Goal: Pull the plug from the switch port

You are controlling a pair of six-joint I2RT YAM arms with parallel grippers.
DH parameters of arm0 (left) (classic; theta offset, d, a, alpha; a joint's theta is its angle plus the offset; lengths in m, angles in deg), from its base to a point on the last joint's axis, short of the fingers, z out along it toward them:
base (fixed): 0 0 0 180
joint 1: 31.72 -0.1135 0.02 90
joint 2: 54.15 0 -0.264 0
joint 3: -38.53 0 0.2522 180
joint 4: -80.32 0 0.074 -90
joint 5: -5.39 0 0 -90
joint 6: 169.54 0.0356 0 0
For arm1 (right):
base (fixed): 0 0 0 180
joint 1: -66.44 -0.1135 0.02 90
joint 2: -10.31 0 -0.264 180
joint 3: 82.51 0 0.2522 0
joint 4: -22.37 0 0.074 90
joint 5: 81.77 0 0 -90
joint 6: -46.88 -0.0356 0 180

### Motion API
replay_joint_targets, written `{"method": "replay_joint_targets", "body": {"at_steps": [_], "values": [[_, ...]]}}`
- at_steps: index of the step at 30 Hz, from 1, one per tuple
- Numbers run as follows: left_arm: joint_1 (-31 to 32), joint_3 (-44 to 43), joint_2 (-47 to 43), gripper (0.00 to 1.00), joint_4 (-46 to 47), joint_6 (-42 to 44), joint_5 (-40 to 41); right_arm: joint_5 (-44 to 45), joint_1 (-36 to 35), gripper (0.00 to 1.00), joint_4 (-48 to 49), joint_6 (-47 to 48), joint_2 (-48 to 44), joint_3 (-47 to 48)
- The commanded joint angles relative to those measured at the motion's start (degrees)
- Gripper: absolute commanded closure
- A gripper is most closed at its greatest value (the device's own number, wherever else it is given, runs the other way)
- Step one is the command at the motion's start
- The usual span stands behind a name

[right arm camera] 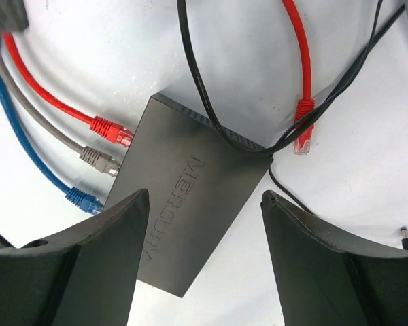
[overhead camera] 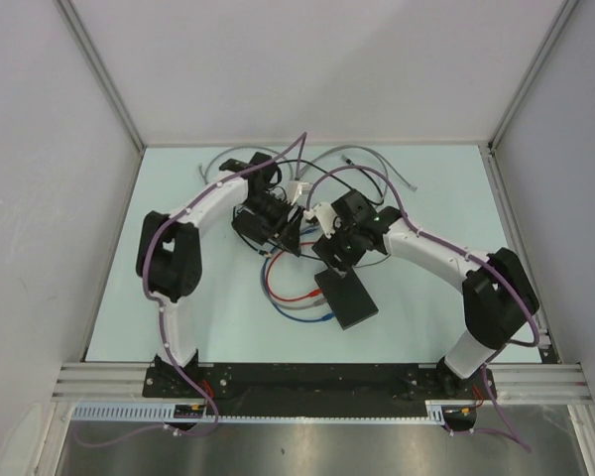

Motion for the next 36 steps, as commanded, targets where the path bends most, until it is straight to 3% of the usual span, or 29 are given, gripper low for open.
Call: {"method": "replay_joint_targets", "body": {"at_steps": [1, 3, 9, 19, 26, 36], "values": [[0.42, 10.25, -6.83, 0.41, 19.84, -13.65, -6.76, -3.09, 2.78, 0.28, -0.27, -1.37, -3.9, -1.54], [1.12, 16.67, -9.38, 0.42, 27.3, -18.49, -6.85, -7.19, 4.1, 0.29, -0.09, -4.53, -5.04, -2.86], [6.04, 21.61, -9.05, 0.44, 28.58, -20.26, -7.29, -17.06, 5.78, 0.44, 1.58, -6.83, -8.91, -7.52], [7.81, 20.74, -0.43, 0.52, 28.49, -21.59, -5.45, -14.52, 6.48, 0.6, 2.37, -7.18, -8.57, -15.61], [7.81, 18.19, 4.39, 0.57, 28.14, -22.99, -7.02, -11.54, 5.16, 0.61, 3.95, -6.92, -6.81, -17.02], [7.81, 17.22, 10.99, 0.71, 27.36, -21.95, -15.46, -10.83, 4.37, 0.6, 5.18, -6.65, -6.01, -18.43]]}}
